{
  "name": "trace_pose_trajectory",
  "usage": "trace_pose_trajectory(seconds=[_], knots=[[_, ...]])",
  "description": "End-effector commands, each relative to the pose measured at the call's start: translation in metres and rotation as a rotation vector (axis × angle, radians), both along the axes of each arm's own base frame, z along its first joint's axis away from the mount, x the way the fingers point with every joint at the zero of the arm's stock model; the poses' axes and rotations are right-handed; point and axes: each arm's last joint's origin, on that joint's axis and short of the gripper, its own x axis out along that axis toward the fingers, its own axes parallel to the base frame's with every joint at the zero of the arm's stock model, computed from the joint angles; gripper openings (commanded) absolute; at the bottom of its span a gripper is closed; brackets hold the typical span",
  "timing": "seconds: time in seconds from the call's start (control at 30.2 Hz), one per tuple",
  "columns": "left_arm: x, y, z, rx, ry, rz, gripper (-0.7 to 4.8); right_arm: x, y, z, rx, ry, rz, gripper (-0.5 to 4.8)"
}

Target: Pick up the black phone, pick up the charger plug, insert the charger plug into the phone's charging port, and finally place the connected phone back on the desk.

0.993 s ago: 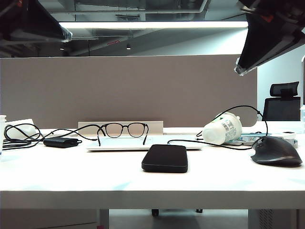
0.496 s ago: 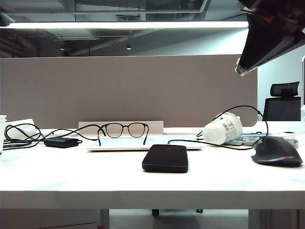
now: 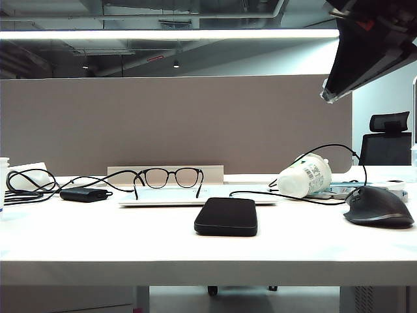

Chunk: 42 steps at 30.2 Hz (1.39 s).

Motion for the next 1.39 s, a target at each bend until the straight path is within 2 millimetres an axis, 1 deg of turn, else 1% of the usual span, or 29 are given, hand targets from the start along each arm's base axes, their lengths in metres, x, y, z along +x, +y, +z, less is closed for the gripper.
trace_pose_trajectory(seconds=[0.03,0.36,0.53,0.79,0.99,1.16,1.39], knots=[[-0.001,0.003,-0.006,0.004,-0.01,0.006,-0.06,0.0,0.001,0.003,0.015,-0.014,-0.001,-0.01],[0.003,0.006,-0.032,-0.002,0.025,0.036,-0.06,0.0,0.001,0.003,0.015,-0.014,-0.001,-0.01],[0.005,0.006,-0.041,-0.002,0.041,0.039,-0.06,0.0,0.0,0.003,0.015,-0.013,-0.001,-0.01],[0.005,0.004,-0.041,-0.008,0.04,0.121,-0.06,0.0,0.001,0.003,0.015,-0.014,-0.001,-0.01],[0.005,0.003,-0.041,-0.007,0.041,0.101,-0.06,0.0,0.001,0.003,0.015,-0.014,-0.001,-0.01],[0.005,0.003,-0.042,-0.008,0.045,0.052,-0.06,0.0,0.001,0.003,0.015,-0.014,-0.001,-0.01],[0.006,0.006,-0.045,-0.03,0.084,0.069,-0.06,0.0,0.001,0.003,0.015,-0.014,-0.001,-0.01]])
